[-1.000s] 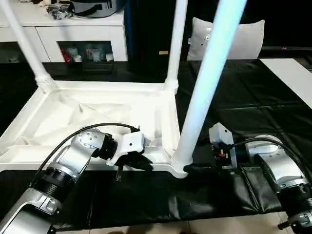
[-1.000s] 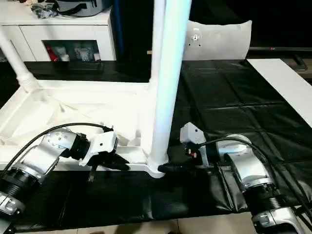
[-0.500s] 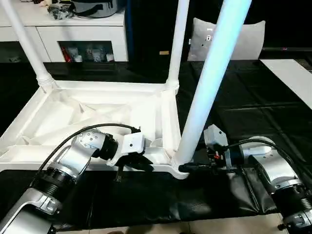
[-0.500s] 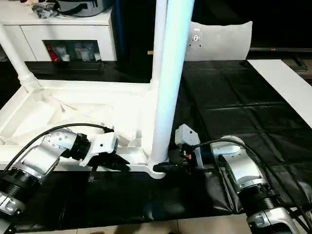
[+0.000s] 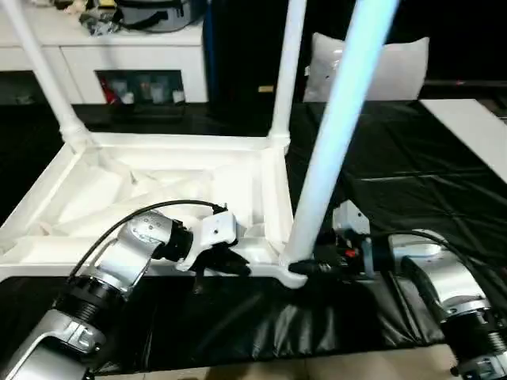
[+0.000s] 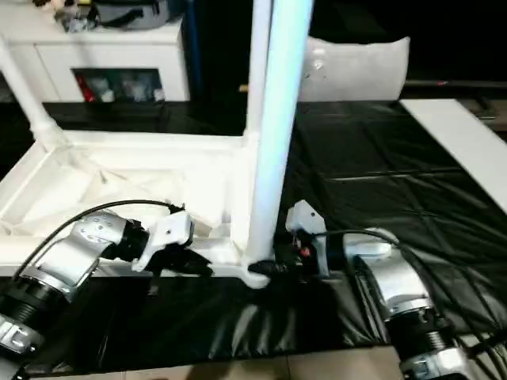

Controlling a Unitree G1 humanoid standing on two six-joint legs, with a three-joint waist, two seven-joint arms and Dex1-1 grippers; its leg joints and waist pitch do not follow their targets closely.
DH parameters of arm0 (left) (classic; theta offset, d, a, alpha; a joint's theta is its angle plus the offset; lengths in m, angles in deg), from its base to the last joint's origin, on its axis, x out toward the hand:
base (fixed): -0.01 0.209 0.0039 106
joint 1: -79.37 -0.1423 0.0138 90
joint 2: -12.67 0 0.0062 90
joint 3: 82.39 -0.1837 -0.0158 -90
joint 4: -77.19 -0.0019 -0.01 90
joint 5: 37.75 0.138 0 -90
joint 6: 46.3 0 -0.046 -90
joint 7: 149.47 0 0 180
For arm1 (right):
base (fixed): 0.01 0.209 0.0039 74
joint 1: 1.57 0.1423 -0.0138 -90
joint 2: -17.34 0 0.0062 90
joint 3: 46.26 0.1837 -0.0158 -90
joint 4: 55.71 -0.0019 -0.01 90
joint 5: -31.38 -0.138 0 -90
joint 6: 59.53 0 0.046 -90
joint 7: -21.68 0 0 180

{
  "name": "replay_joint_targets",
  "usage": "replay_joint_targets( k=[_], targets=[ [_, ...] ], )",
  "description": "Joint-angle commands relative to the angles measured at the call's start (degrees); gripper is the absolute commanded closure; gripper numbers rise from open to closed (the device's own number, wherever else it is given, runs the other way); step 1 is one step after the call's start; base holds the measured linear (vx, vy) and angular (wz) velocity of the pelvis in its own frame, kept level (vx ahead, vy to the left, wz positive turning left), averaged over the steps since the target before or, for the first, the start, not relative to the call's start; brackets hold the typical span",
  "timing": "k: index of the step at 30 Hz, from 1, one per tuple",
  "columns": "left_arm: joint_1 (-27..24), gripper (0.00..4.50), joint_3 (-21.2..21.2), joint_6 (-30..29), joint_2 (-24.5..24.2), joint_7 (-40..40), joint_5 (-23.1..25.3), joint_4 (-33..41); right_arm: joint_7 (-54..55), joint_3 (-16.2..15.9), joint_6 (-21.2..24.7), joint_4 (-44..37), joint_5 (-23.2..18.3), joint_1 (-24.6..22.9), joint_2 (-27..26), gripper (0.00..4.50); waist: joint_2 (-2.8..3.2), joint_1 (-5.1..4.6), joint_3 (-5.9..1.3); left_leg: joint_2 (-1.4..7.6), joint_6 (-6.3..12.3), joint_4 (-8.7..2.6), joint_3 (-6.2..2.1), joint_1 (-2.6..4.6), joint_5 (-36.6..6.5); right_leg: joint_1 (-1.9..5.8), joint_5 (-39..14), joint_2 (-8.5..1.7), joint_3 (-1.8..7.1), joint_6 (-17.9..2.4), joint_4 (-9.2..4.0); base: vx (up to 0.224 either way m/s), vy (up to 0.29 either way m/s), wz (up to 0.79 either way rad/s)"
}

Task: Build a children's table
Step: Rotate leg to tighten

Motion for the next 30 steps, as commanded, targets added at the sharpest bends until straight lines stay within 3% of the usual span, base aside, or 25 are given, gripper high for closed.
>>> replay_joint_targets(
  k=[1, 2, 3, 4, 5, 6, 7, 8, 9, 10, 11, 13, 14, 15, 20, 25, 28, 30],
  targets=[
    [0.9, 4.5, 1.5, -4.1, 5.3, -8.4, -1.1, 3.8, 7.4, -2.2, 2.8, 1.4, 1.3, 0.7, -5.1, 1.91, -0.47, -1.12, -2.52, -1.53, 1.58, -3.1, 0.85, 0.22, -19.3, 2.2, -39.9, -2.12, -0.36, 2.6, -7.29, 0.0, 0.0, 0.0],
    [0.9, 4.5, 1.5, -4.1, 5.3, -8.4, -1.1, 3.8, 7.4, -2.2, 2.8, 1.4, 1.3, 0.7, -5.1, 1.91, 0.1, -2.02, -2.72, -1.47, 1.8, -2.82, 0.63, 0.89, -20.8, 2.19, -39.5, -2.11, -1.36, 3.4, -7.99, 0.0, 0.0, 0.0],
    [0.8, 4.5, 2.7, -7.5, 7.6, -11.9, -1.0, 5.3, 11.9, -0.8, 4.0, 2.2, 1.5, 1.5, -7.6, 1.91, 0.59, -3.23, -2.71, -0.52, 2.1, -3.43, -0.02, 0.29, -23.3, 3.53, -37.4, -2.12, -2.4, 4.1, -7.99, 0.0, 0.0, 0.0],
    [0.8, 4.5, 3.8, -10.4, 10.4, -16.0, -0.8, 6.7, 17.5, 0.8, 5.4, 3.5, 1.9, 2.8, -10.4, 1.91, 1.12, -3.76, -2.5, 0.51, 2.25, -4.19, -0.57, -0.09, -25.6, 4.16, -35.3, -2.05, -2.51, 3.8, -7.56, -0.058, 0.014, -0.11],
    [0.8, 4.5, 4.7, -12.9, 12.9, -19.6, -0.5, 8.0, 21.9, 1.8, 6.3, 4.5, 2.4, 3.9, -12.6, 1.91, 1.97, -3.84, -1.92, 4.65, 2.26, -8.17, -2.51, -1.98, -34.9, 6.88, -27.3, -1.95, -1.28, 2.0, -1.42, -0.058, 0.014, -0.11],
    [0.8, 4.5, 5.3, -14.5, 15.2, -23.0, 0.1, 8.9, 25.2, 2.2, 6.5, 5.4, 3.1, 4.8, -14.3, 1.91, 1.83, -2.75, -1.71, 6.49, 1.78, -10.58, -2.98, -2.31, -41.1, 6.66, -13.0, -2.53, 3.08, -1.0, 5.46, -0.064, -0.019, -0.07],
    [0.8, 4.5, 5.3, -14.6, 15.4, -23.3, 0.2, 9.0, 25.4, 2.2, 6.5, 5.5, 3.1, 4.9, -14.4, 1.91, 1.24, -3.01, -1.52, 5.55, 2.07, -10.59, -2.27, -0.48, -42.0, 4.98, -12.7, -2.38, 4.46, -1.5, 5.34, 0.0, 0.0, 0.0],
    [0.7, 4.5, 5.2, -14.8, 17.2, -25.9, 0.9, 9.4, 28.0, 2.2, 6.7, 6.3, 3.8, 5.5, -15.8, 1.91, -2.94, -3.46, -1.37, -4.41, -0.32, 1.66, 1.0, 3.08, -25.3, -1.4, -57.5, -3.15, 0.93, 7.5, -7.7, 0.0, 0.0, 0.0],
    [0.6, 4.5, 5.1, -14.7, 17.6, -26.6, 1.1, 9.6, 28.6, 2.2, 6.7, 6.6, 4.0, 5.6, -16.2, 1.91, -2.81, -3.57, -1.2, -5.23, 0.88, 4.57, 1.9, 4.17, -19.3, -3.33, -64.7, -4.45, 1.1, 8.7, -9.59, -0.02, -0.053, -0.1],
    [0.6, 4.5, 5.0, -14.9, 18.1, -27.2, 1.3, 9.8, 29.1, 2.1, 6.5, 6.7, 4.4, 5.7, -16.6, 1.91, -3.32, -3.78, -2.41, -4.79, 1.9, 3.28, 1.21, 0.67, -14.8, 0.64, -62.2, -5.5, 1.55, 9.4, -7.32, 0.055, -0.007, -0.32],
    [0.5, 4.5, 4.6, -14.4, 18.1, -27.5, 1.9, 10.0, 28.7, 2.6, 4.6, 7.0, 4.1, 5.6, -17.2, 1.91, -1.31, -1.92, -3.44, -1.83, 1.84, -2.25, -1.12, -3.89, -6.2, 4.53, -40.3, -5.02, 2.7, 5.9, -3.86, 0.055, -0.007, -0.32],
    [0.6, 4.5, 4.4, -13.6, 17.6, -27.5, 2.5, 9.7, 28.7, 3.3, 3.4, 7.1, 3.7, 5.3, -17.4, 1.35, -0.75, -2.12, -3.43, -1.61, 1.92, -2.78, -1.09, -3.13, -6.0, 3.85, -30.4, -3.82, 2.57, 2.0, -3.22, 0.047, 0.006, -0.15],
    [0.6, 4.5, 4.4, -13.5, 17.5, -27.5, 2.5, 9.6, 28.8, 3.4, 3.3, 7.1, 3.6, 5.3, -17.4, 1.35, -0.69, -2.36, -3.14, -1.61, 2.31, -3.07, -0.67, -2.74, -7.4, 3.41, -27.1, -3.09, 2.68, -1.1, -3.1, 0.0, 0.0, 0.0],
    [0.6, 4.5, 4.5, -13.4, 16.7, -27.4, 3.0, 9.6, 28.9, 4.0, 3.3, 6.8, 3.4, 5.1, -17.5, 1.21, -0.16, -2.44, -2.94, -1.7, 2.36, -3.18, -0.52, -2.38, -9.4, 3.2, -27.5, -2.68, 2.68, -2.8, -3.1, 0.0, 0.0, 0.0],
    [1.0, 4.5, 4.7, -12.8, 13.7, -27.4, 4.2, 9.2, 28.0, 4.5, 2.2, 5.3, 3.1, 4.1, -16.7, 0.82, -0.04, -2.23, -3.17, -1.17, 3.31, -3.52, -0.53, -2.17, -8.9, 3.5, -22.2, -2.66, 3.14, -5.9, -2.6, 0.0, 0.0, 0.0],
    [1.1, 4.5, 5.1, -11.1, 11.5, -26.0, 4.2, 8.1, 25.1, 3.7, -0.6, 3.6, 3.4, 2.6, -14.8, 0.48, -0.04, -1.41, -3.42, -1.03, 3.95, -3.54, -0.36, -2.14, -6.0, 3.68, -18.1, -2.59, 3.44, -7.2, -1.98, 0.0, 0.0, 0.0],
    [0.4, 4.5, 3.9, -8.4, 7.9, -20.5, 3.5, 7.2, 20.4, 4.7, -3.3, 2.1, 3.2, 1.1, -10.3, 0.22, -0.31, -1.02, -3.51, -0.95, 4.24, -3.44, -0.31, -2.2, -5.1, 3.83, -15.9, -2.61, 3.59, -7.9, -1.8, 0.0, 0.0, 0.0],
    [0.1, 4.5, 2.7, -5.0, 5.9, -16.8, 3.0, 6.4, 17.7, 5.3, -5.0, 2.2, 3.1, 0.8, -7.9, 0.05, -0.12, -0.95, -3.37, -0.9, 4.69, -3.52, -0.22, -2.13, -6.3, 3.64, -16.0, -2.61, 3.69, -8.4, -1.72, 0.0, 0.0, 0.0]
  ],
)
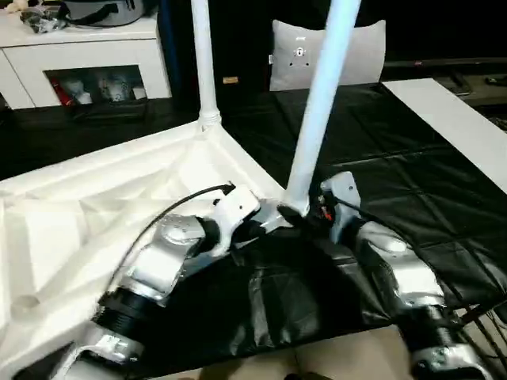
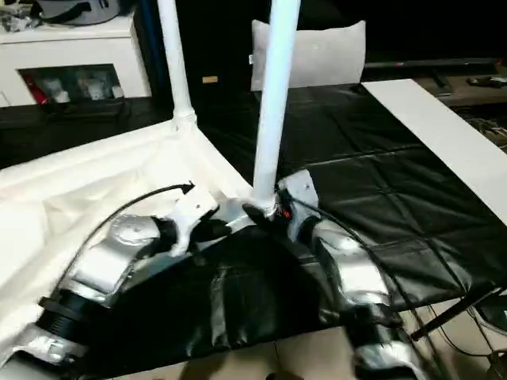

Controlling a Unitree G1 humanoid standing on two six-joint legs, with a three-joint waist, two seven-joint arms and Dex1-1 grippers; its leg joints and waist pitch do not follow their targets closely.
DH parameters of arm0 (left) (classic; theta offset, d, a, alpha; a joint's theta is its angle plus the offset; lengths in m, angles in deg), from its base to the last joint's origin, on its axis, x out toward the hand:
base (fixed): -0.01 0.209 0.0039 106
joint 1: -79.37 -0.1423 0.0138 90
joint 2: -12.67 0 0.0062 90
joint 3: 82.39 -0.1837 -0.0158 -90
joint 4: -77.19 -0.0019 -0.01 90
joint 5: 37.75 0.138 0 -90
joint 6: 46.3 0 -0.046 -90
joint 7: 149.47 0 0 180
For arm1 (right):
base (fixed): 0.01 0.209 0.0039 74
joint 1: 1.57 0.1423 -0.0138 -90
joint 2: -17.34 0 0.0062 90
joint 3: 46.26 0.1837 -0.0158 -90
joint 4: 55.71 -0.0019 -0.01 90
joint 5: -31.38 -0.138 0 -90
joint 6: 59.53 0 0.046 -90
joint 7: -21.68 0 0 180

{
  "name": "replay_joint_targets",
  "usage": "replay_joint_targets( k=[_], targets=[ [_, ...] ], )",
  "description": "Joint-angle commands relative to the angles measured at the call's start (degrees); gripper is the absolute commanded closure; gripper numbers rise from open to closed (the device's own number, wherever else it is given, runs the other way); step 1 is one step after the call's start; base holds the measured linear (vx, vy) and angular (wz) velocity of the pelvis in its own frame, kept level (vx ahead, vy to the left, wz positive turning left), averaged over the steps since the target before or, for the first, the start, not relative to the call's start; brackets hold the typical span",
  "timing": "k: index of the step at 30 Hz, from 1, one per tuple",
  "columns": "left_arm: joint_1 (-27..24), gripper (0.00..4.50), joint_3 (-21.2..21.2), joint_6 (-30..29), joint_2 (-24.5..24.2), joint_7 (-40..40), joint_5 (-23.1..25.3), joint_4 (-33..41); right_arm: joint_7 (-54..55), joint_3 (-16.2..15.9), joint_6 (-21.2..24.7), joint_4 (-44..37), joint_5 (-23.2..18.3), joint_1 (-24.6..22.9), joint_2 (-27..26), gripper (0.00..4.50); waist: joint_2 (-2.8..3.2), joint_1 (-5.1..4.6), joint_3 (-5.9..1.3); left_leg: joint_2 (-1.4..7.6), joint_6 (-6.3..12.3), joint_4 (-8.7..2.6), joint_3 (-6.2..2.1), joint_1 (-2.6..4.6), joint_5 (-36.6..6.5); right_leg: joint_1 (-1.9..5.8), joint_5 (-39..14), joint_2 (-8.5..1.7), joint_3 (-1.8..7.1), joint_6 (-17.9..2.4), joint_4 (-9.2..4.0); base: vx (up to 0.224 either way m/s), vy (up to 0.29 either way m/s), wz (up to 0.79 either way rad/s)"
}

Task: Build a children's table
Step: Rotate leg to tighten

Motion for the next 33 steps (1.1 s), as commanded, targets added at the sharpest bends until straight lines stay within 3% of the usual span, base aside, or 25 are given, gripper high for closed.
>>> replay_joint_targets(
  k=[1, 6, 13, 22, 29, 33],
  targets=[
    [1.6, 4.5, -0.8, 3.5, -1.4, 2.9, -0.2, 0.3, -3.3, -0.7, -1.3, -1.0, -0.6, -0.5, 1.0, 0.05, 0.0, 0.29, -4.02, -0.28, 5.09, -3.84, 1.61, -1.02, -6.2, 4.7, -14.3, -2.64, 3.41, -8.3, -4.51, 0.0, 0.0, 0.0],
    [1.2, 4.5, -4.3, 11.9, -7.2, 14.9, -1.3, -2.3, -14.4, 0.2, -4.1, -2.4, -3.6, -1.4, 7.9, 0.05, 0.19, 0.99, -3.88, -0.13, 5.08, -3.93, 1.77, -0.51, -8.2, 4.41, -16.1, -2.62, 3.61, -8.2, -4.79, 0.0, 0.0, 0.0],
    [2.9, 4.5, -6.9, 17.5, -9.9, 26.3, -3.4, -5.7, -27.4, -4.9, -6.0, -3.4, -3.2, -1.2, 15.1, 0.05, 0.01, 2.27, -3.86, 0.05, 4.66, -4.05, 1.97, -0.35, -8.7, 4.48, -17.4, -2.81, 3.64, -8.7, -4.75, 0.0, 0.0, 0.0],
    [4.9, 4.5, -8.0, 21.2, -10.3, 31.1, -3.5, -8.4, -34.3, -8.8, -6.7, -2.8, -3.6, 0.5, 15.8, 0.05, -0.43, 2.54, -3.82, 0.1, 4.44, -4.16, 1.97, -0.37, -9.0, 4.59, -20.4, -2.92, 3.63, -7.4, -4.91, 0.0, 0.0, 0.0],
    [4.9, 4.5, -8.5, 21.6, -10.2, 32.6, -4.1, -8.1, -36.1, -9.5, -5.3, -0.2, -4.2, 2.1, 15.2, 0.71, -0.58, 2.6, -3.87, 0.13, 4.31, -4.16, 2.01, -0.36, -8.3, 4.58, -20.1, -2.86, 3.69, -7.3, -4.8, 0.0, 0.0, 0.0],
    [5.0, 4.5, -8.3, 22.0, -10.0, 33.2, -3.9, -8.5, -37.1, -9.9, -4.8, 0.2, -4.8, 2.5, 15.4, 0.86, -0.52, 2.66, -3.95, 0.21, 4.47, -4.14, 2.0, -0.36, -7.6, 4.6, -18.6, -2.85, 3.73, -7.8, -4.6, 0.0, 0.0, 0.0]
  ],
)
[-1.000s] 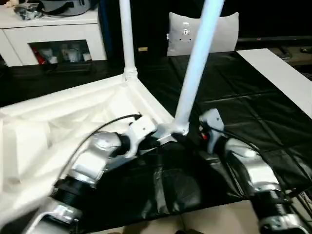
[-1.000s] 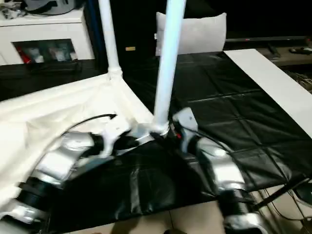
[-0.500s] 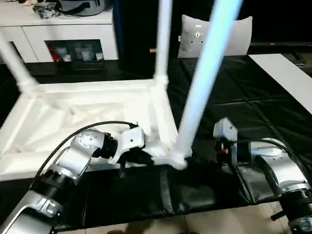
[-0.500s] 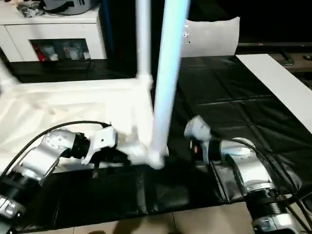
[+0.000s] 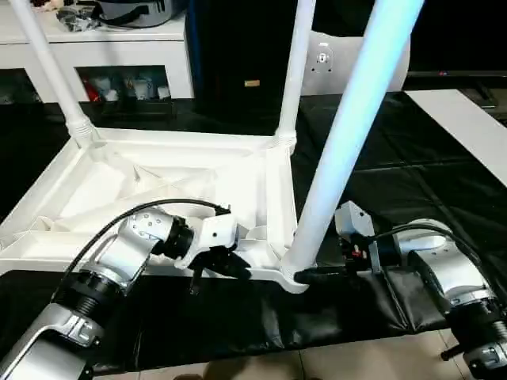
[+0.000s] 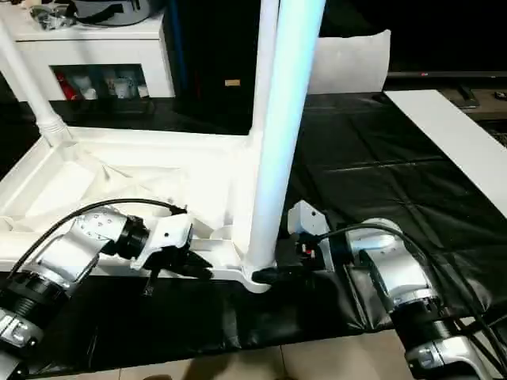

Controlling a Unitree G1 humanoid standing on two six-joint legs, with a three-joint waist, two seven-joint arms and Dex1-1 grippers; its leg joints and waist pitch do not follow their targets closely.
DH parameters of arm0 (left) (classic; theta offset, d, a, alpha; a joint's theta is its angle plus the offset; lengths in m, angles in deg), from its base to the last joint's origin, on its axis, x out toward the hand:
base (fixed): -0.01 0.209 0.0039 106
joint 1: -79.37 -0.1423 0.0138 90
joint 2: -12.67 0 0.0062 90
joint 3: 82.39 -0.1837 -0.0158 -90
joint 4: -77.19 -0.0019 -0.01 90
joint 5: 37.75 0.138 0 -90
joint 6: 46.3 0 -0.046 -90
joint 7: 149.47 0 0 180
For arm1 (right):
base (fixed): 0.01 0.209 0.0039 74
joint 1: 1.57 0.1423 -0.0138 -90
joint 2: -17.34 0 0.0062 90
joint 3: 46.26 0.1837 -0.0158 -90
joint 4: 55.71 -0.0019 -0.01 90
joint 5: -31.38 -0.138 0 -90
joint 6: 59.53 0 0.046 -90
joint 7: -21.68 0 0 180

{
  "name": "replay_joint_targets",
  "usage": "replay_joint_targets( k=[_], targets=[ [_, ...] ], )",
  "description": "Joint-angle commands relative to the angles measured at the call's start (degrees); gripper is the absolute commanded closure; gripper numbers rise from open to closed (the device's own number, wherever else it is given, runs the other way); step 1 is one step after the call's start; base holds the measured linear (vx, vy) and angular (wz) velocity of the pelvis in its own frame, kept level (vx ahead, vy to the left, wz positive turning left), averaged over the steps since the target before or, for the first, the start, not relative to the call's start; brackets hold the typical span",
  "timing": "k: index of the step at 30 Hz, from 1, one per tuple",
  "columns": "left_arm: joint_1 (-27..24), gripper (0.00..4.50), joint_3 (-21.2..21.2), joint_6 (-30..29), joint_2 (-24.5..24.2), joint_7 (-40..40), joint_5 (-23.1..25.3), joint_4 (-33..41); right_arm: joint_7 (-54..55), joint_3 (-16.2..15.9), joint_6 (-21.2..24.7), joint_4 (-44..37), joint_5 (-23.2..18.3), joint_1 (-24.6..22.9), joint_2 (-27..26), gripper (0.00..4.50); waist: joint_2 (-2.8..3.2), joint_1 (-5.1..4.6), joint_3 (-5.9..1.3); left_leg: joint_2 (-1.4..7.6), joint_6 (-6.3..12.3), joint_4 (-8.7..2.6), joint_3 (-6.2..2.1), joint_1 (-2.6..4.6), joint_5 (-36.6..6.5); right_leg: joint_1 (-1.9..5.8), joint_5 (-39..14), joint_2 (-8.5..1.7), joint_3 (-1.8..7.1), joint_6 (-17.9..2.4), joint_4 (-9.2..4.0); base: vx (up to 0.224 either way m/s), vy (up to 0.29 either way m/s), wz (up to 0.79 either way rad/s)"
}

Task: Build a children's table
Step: Rotate leg to tighten

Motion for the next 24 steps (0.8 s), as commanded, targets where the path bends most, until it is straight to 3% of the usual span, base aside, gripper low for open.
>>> replay_joint_targets(
  k=[1, 12, 17, 19, 20, 22, 24],
  targets=[
    [0.8, 4.5, -1.7, 1.5, 0.5, 2.7, 0.0, 0.4, -0.9, -0.2, 0.3, 0.4, -0.5, 1.0, 0.4, 0.98, -0.39, -0.24, -3.94, 0.13, 4.58, -4.12, 1.61, -0.82, -7.6, 3.99, -18.5, -2.76, 3.42, -8.1, -4.62, 0.0, 0.0, 0.0],
    [0.6, 4.5, -1.5, 1.1, 0.4, 2.3, -0.1, 0.3, -1.5, -0.4, 1.0, 0.5, -1.0, 0.7, -0.2, 1.78, -0.48, -0.24, -3.92, 0.08, 4.32, -4.13, 1.62, -0.87, -7.8, 4.02, -19.6, -2.74, 3.36, -7.4, -4.74, 0.0, 0.0, 0.0],
    [0.5, 4.5, 1.0, -4.6, 3.0, -5.2, 0.0, 1.4, 2.2, 0.8, 6.2, -2.6, -3.8, -1.3, -3.0, 1.83, -0.34, -0.14, -3.83, 0.13, 4.13, -4.17, 1.63, -0.81, -7.8, 4.01, -20.0, -2.74, 3.33, -7.5, -4.87, 0.0, 0.0, 0.0],
    [0.8, 4.5, 2.9, -9.2, 5.6, -12.1, 0.6, 1.9, 8.0, 1.4, 8.6, -2.9, -3.2, -1.6, -6.0, 1.83, -0.37, -0.25, -3.6, 0.07, 3.4, -4.2, 1.75, -0.62, -8.6, 3.8, -21.7, -2.68, 3.29, -6.9, -5.1, 0.0, 0.0, 0.0],
    [0.9, 4.5, 3.5, -10.5, 6.4, -14.2, 0.8, 2.1, 10.5, 1.7, 9.8, -2.3, -2.8, -1.4, -7.2, 1.83, -0.1, -0.48, -3.37, -0.18, 2.63, -4.21, 1.75, -0.53, -10.2, 3.78, -24.6, -2.63, 3.01, -6.0, -5.62, 0.0, 0.0, 0.0],
    [0.8, 4.5, 4.9, -13.7, 8.8, -19.1, 1.1, 2.9, 17.1, 2.5, 11.3, -0.1, -1.1, -0.3, -10.4, 1.84, -0.34, -0.76, -3.41, -0.71, 2.13, -4.09, 1.69, -0.4, -11.6, 3.77, -29.2, -2.63, 2.48, -3.5, -6.36, 0.0, 0.0, 0.0],
    [0.5, 4.5, 6.4, -17.8, 11.8, -24.4, 1.2, 4.1, 24.5, 3.8, 11.4, 2.7, 0.3, 1.0, -14.3, 1.84, -0.22, -2.11, -3.35, -0.77, 1.25, -4.0, 1.41, -0.73, -12.6, 3.88, -31.3, -2.71, 1.75, -2.0, -6.79, 0.0, 0.0, 0.0]
  ],
)
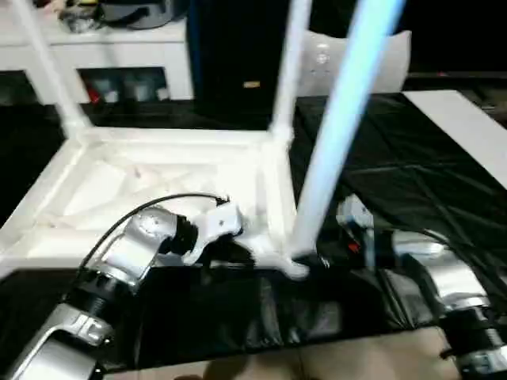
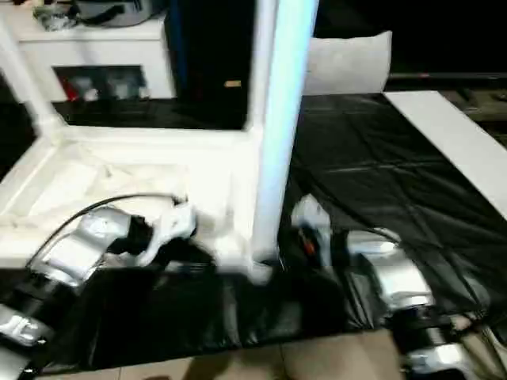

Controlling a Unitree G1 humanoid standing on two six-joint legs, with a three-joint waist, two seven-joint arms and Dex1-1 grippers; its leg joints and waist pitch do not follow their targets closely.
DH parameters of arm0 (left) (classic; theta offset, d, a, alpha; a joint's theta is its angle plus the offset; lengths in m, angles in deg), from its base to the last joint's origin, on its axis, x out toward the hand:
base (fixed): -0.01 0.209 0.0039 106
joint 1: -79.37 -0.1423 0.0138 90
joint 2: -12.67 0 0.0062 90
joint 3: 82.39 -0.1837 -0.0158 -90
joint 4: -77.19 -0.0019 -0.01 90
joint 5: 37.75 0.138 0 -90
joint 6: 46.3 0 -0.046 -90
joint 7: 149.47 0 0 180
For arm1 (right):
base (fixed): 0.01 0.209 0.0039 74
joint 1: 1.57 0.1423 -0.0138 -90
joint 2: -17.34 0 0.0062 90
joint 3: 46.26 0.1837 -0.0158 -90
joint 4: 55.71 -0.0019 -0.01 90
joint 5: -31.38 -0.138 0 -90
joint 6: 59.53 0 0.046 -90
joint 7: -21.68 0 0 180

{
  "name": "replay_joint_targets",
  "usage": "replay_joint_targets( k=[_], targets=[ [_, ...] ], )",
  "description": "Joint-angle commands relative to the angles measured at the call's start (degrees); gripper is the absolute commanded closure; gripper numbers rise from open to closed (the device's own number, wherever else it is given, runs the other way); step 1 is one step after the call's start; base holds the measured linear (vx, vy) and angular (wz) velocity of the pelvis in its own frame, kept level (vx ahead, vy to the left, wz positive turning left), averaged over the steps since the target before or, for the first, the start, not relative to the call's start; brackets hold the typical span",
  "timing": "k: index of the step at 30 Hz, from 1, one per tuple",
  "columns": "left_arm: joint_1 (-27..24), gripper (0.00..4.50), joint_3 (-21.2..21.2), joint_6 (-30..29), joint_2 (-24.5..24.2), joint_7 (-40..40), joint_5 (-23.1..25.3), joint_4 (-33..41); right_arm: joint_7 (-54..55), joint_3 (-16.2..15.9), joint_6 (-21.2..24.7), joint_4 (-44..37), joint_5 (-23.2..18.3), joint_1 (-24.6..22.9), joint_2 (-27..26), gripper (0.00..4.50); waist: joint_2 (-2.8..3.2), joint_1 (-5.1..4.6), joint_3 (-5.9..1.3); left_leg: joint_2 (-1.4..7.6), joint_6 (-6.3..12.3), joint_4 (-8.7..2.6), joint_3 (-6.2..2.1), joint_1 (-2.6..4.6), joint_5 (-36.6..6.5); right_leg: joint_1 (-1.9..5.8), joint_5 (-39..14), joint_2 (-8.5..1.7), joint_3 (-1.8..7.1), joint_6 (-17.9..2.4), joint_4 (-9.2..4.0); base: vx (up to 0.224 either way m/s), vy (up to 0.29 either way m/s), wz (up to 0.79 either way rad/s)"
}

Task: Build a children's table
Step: Rotate leg to tighten

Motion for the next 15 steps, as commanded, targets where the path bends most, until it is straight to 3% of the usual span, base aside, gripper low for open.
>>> replay_joint_targets(
  k=[1, 3, 5, 8, 9, 15],
  targets=[
    [0.7, 4.5, 1.3, -3.7, 5.1, -8.9, -0.9, 3.6, 5.1, -3.1, 1.2, 1.0, -0.2, 1.6, -5.9, 1.84, 0.35, 0.06, -3.54, -0.91, 1.5, -3.93, 1.21, -0.91, -13.0, 3.66, -31.0, -2.81, 1.71, -2.0, -6.64, 0.0, 0.0, 0.0],
    [0.5, 4.5, 1.9, -6.1, 7.3, -13.2, 0.3, 4.5, 11.3, -2.0, 2.1, 2.2, 1.0, 2.6, -8.7, 1.84, -0.01, -1.31, -3.68, -0.75, 2.01, -4.16, 1.07, -1.54, -11.7, 3.95, -27.4, -2.62, 1.86, -2.9, -6.36, 0.0, 0.0, 0.0],
    [0.3, 4.5, 2.5, -7.8, 9.7, -17.5, 1.3, 5.4, 17.8, -0.8, 2.7, 3.8, 2.3, 3.6, -11.4, 1.84, 0.18, -1.78, -3.7, -0.82, 2.67, -4.02, 1.16, -1.37, -11.5, 3.69, -26.3, -2.56, 2.01, -3.7, -6.4, 0.0, 0.0, 0.0],
    [0.1, 4.5, 2.4, -9.2, 11.7, -20.9, 2.6, 6.8, 20.6, -1.6, -0.5, 6.0, 5.2, 4.5, -12.8, 1.84, 0.16, -1.73, -3.92, -0.74, 3.2, -4.05, 1.23, -1.29, -10.5, 3.69, -23.8, -2.55, 2.27, -4.9, -6.01, 0.0, 0.0, 0.0],
    [0.1, 4.5, 2.2, -9.3, 11.7, -20.9, 2.7, 7.1, 20.3, -1.1, -1.2, 6.1, 4.7, 4.4, -13.0, 1.49, 0.1, -1.59, -3.95, -0.77, 3.78, -4.01, 1.35, -1.34, -9.7, 3.7, -22.5, -2.59, 2.48, -5.4, -5.89, 0.0, 0.0, 0.0],
    [-0.3, 4.5, 1.8, -8.7, 10.2, -20.6, 3.3, 7.7, 19.5, 1.4, -2.1, 5.1, 3.0, 3.8, -12.5, 0.9, 0.12, -0.98, -4.27, -0.35, 5.29, -4.11, 1.32, -1.56, -4.2, 4.16, -12.3, -2.61, 3.15, -9.4, -4.29, 0.0, 0.0, 0.0]
  ],
)
